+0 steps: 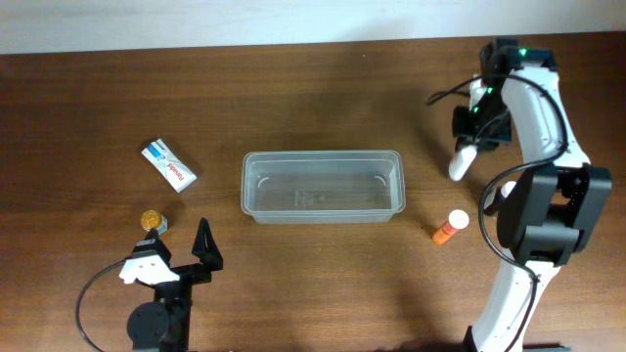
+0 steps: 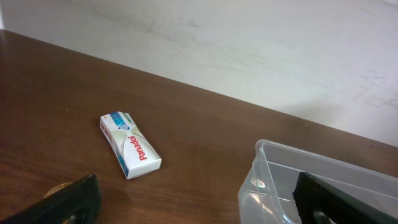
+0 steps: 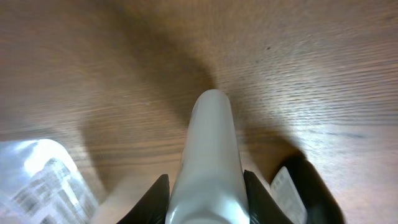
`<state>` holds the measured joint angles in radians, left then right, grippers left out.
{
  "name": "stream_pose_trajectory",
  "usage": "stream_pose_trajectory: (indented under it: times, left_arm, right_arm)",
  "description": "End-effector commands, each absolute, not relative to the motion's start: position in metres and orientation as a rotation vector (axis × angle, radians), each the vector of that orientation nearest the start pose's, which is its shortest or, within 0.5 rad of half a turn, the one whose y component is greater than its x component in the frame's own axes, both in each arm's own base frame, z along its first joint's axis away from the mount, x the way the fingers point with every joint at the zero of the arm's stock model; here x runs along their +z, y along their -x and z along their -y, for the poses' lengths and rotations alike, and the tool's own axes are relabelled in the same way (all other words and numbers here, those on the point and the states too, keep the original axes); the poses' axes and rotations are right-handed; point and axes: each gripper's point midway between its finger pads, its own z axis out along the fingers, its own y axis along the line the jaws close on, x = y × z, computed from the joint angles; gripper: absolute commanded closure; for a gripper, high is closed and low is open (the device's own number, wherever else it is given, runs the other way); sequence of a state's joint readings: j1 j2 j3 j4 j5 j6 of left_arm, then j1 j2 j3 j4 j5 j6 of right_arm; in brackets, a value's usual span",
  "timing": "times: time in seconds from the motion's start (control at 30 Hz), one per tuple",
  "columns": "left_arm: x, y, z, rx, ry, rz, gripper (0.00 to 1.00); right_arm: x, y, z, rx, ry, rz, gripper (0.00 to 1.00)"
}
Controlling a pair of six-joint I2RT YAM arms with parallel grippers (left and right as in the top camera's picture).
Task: Pack container
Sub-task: 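Lower the right gripper and grasp the white spray bottle, then carry the spray bottle with the right gripper over the container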
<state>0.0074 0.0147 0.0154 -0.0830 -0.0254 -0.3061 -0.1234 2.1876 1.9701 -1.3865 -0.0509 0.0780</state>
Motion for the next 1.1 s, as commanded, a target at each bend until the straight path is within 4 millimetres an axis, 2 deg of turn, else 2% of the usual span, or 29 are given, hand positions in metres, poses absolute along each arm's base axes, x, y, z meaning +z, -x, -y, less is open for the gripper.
stream_pose_trajectory:
  times: [0.0,0.13,0.3,0.5,0.67,0.77,0.9,1.07]
  left_arm:
    - [0.157,-0.246,-0.005,-0.207,0.265,-1.632,0.0]
    - [0.157,-0.246,-0.005,-0.207,0.265,-1.632,0.0]
    - [0.157,-0.246,-0.005,-0.207,0.265,-1.632,0.0]
    - [0.157,-0.246,-0.005,-0.207,0.265,-1.632,0.0]
    - [0.157,-0.246,-0.005,-0.207,0.265,-1.632,0.0]
    - [0.157,-0.246,-0.005,-0.207,0.265,-1.632,0.01]
    - [0.157,-0.246,-0.005,-0.207,0.265,-1.632,0.01]
    - [0.157,-0.246,-0.005,-0.207,0.265,-1.632,0.01]
  right_arm:
    - [0.148,-0.439,0.026,0.179,-0.264,-3.013,0.79]
    - [0.19,-0.443,-0.009,0.313,-0.106,-2.942,0.79]
    - [0.231,-0.437,-0.053,0.334,0.068,-2.883,0.78]
    - [0.27,-0.414,-0.127,0.419,0.306,-2.803,0.79]
    - [0.273,-0.391,-0.185,0.445,0.482,-2.791,0.78]
    - [0.271,-0.381,-0.205,0.423,0.52,-2.799,0.78]
    - [0.262,-0.371,-0.218,0.337,0.473,-2.84,0.79]
    - [0.239,-0.361,-0.221,0.189,0.412,-2.918,0.79]
